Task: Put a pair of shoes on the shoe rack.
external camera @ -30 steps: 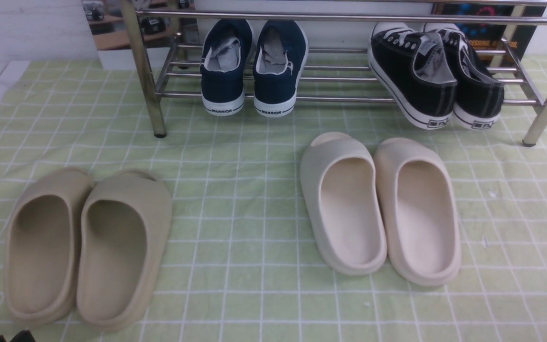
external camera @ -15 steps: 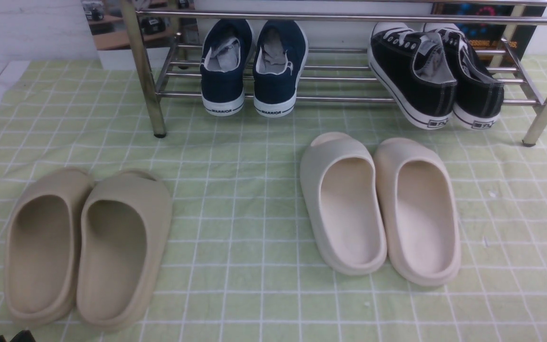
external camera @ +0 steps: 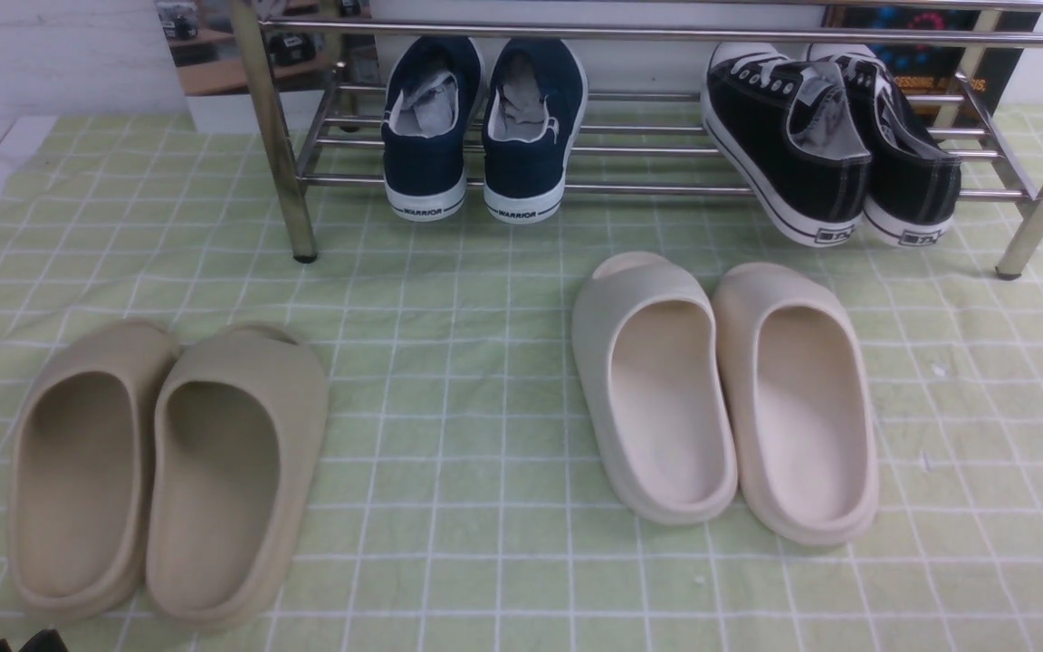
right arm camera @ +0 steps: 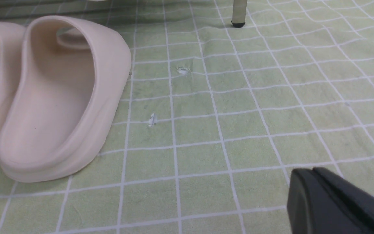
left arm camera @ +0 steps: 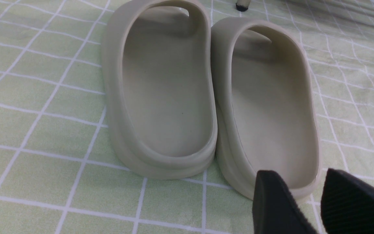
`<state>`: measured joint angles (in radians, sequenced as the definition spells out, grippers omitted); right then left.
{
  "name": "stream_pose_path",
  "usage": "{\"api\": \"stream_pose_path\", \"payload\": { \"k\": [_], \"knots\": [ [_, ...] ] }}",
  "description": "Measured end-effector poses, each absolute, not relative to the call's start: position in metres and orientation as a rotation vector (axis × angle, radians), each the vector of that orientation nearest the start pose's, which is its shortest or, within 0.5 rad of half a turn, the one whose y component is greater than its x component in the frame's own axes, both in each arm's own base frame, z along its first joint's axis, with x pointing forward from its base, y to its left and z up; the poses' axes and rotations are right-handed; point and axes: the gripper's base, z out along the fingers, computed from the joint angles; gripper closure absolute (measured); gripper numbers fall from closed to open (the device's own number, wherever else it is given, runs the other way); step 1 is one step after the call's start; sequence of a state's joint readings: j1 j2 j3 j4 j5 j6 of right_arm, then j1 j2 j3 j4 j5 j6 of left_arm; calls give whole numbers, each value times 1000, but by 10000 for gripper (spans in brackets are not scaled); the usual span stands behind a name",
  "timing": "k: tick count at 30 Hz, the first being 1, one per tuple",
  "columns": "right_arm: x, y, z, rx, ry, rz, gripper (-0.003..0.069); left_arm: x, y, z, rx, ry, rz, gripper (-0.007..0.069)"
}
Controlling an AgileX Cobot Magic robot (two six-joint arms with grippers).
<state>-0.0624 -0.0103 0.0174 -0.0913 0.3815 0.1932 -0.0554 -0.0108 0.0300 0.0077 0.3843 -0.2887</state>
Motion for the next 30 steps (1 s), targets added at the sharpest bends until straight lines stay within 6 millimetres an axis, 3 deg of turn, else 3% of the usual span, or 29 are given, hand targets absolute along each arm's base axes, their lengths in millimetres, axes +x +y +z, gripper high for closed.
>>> {"api": "stream_pose_path", "payload": {
  "k": [30],
  "knots": [
    [52, -6, 174, 184, 1861, 1, 638, 52, -3, 169, -216, 1881, -228, 386]
  ]
}}
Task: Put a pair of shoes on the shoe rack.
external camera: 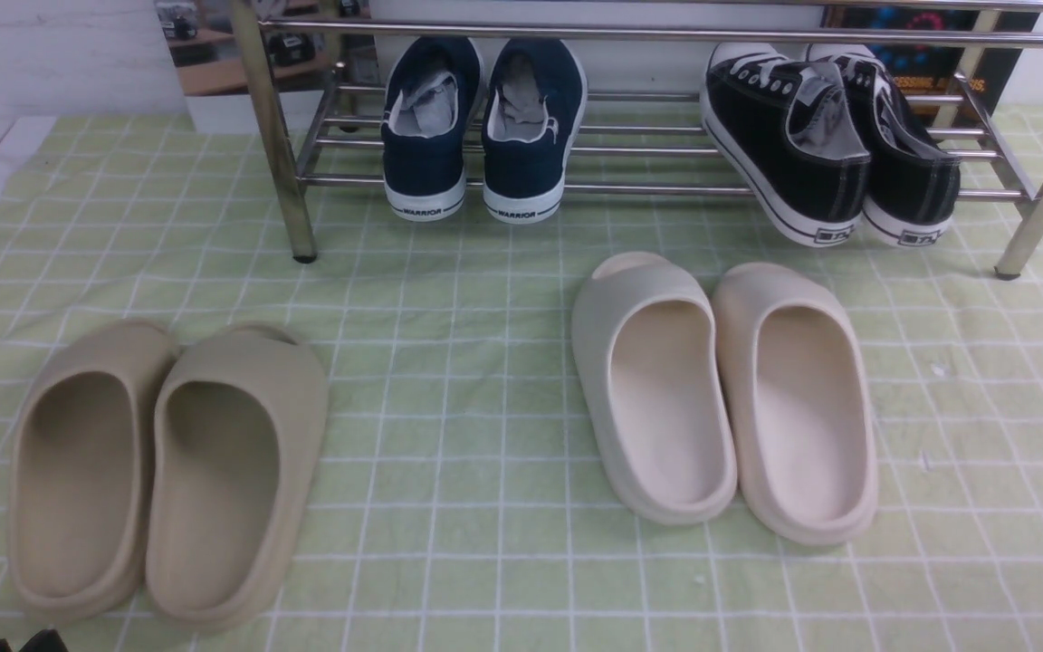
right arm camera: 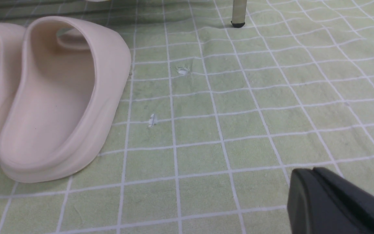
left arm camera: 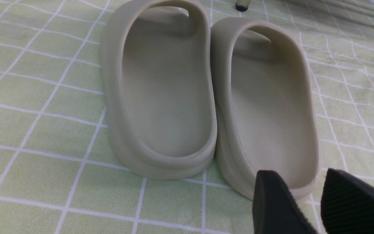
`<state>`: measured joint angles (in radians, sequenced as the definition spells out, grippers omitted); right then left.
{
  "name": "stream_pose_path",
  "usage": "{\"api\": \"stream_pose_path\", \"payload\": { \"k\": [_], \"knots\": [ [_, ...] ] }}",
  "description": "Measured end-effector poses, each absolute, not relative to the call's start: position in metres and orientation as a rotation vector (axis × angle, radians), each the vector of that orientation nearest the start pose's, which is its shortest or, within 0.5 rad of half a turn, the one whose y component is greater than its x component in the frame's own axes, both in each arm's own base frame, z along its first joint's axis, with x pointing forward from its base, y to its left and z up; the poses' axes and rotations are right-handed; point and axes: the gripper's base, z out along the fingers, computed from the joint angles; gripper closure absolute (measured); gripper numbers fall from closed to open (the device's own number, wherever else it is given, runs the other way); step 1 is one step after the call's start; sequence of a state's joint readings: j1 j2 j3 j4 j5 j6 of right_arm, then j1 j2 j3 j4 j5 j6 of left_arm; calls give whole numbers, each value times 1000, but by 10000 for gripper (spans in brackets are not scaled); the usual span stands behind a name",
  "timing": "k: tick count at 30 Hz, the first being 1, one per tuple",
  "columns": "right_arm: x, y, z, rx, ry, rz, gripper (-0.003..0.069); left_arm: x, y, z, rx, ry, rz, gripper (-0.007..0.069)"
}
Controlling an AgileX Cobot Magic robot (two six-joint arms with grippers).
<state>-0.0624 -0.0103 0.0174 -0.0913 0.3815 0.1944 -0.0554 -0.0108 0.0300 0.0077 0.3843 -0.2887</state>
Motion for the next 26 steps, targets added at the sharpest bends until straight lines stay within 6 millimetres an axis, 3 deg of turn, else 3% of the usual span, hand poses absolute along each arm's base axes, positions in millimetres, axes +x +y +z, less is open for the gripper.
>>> {"api": "stream_pose_path", "payload": {
  "k": [26],
  "knots": [
    [52, -6, 174, 191, 1861, 6, 622, 52, -3, 169, -216, 1881, -228, 386]
  ]
}}
